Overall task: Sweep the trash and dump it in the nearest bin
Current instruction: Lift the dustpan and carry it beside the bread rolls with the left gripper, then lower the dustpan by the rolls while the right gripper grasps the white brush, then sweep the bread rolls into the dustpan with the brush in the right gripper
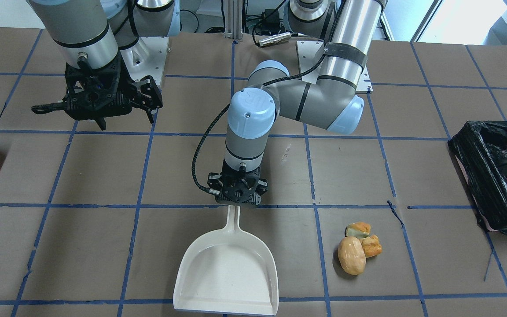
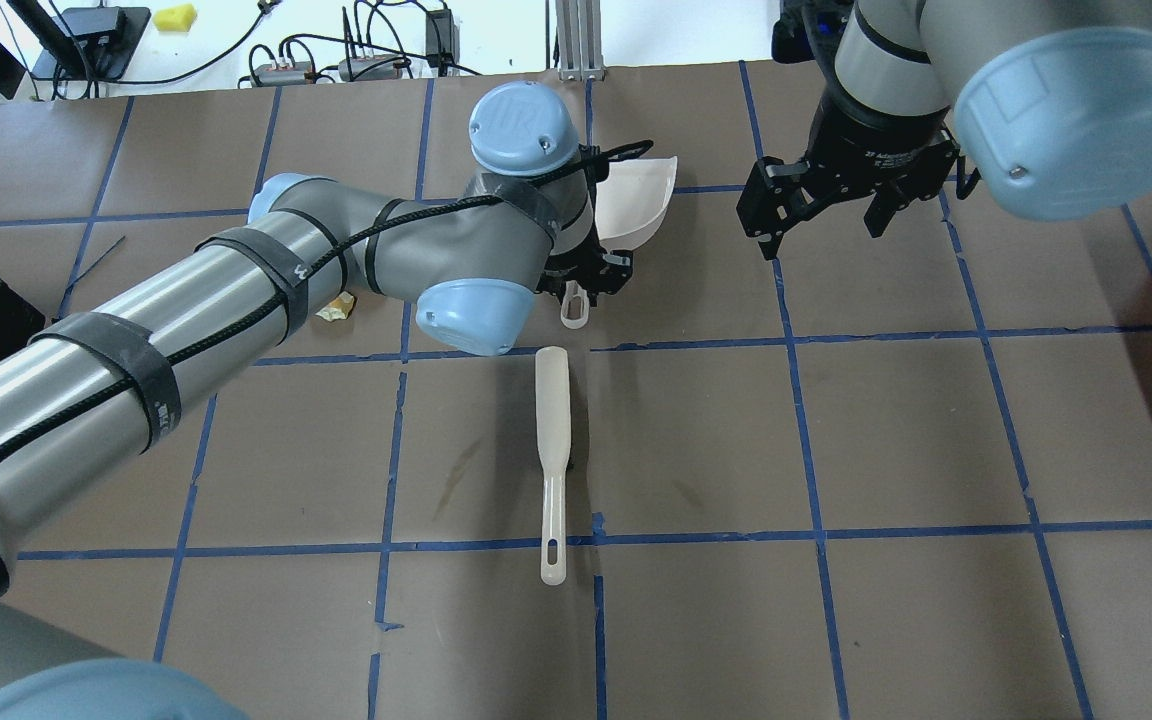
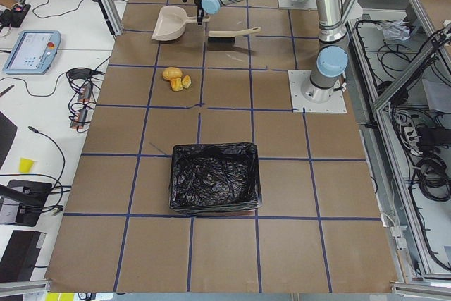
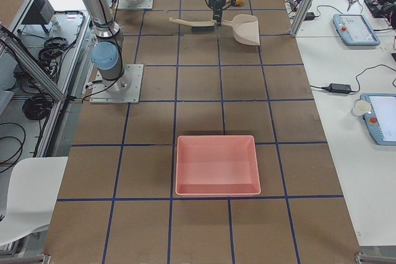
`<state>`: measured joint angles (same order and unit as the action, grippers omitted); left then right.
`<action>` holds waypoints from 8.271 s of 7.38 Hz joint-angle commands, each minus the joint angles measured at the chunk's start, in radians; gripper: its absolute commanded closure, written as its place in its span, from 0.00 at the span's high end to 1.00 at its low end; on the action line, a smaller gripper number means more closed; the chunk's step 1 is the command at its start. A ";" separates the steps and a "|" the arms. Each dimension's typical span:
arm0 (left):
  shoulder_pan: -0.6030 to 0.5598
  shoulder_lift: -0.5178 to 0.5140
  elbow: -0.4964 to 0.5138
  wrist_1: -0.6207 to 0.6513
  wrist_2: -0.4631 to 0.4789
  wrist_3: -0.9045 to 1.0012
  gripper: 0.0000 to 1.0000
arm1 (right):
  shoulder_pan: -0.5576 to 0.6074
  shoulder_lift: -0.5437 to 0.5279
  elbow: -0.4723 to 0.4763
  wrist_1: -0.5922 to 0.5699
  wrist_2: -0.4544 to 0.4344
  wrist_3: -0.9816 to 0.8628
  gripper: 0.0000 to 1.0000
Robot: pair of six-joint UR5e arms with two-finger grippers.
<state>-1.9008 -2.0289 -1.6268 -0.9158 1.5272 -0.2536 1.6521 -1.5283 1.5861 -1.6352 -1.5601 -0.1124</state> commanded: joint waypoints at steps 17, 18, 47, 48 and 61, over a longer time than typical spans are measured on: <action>0.914 0.107 0.034 -0.315 0.091 2.030 0.00 | 0.557 0.203 0.336 -0.437 0.000 0.510 0.95; 0.914 0.096 0.027 -0.295 0.093 2.060 0.00 | 0.560 0.204 0.338 -0.427 0.000 0.520 0.92; 0.878 0.018 -0.012 -0.207 0.142 2.170 0.01 | 0.592 0.729 -0.674 0.048 0.020 1.066 0.00; 0.878 0.018 -0.012 -0.207 0.142 2.167 0.01 | 0.591 0.775 -0.717 0.044 0.014 1.032 0.00; 0.879 0.027 -0.012 -0.207 0.142 2.162 0.01 | 0.712 0.921 -0.890 0.049 0.071 0.418 0.00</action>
<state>-1.0217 -2.0029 -1.6379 -1.1229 1.6690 1.9077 2.3602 -0.6011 0.6970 -1.5795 -1.4919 0.3869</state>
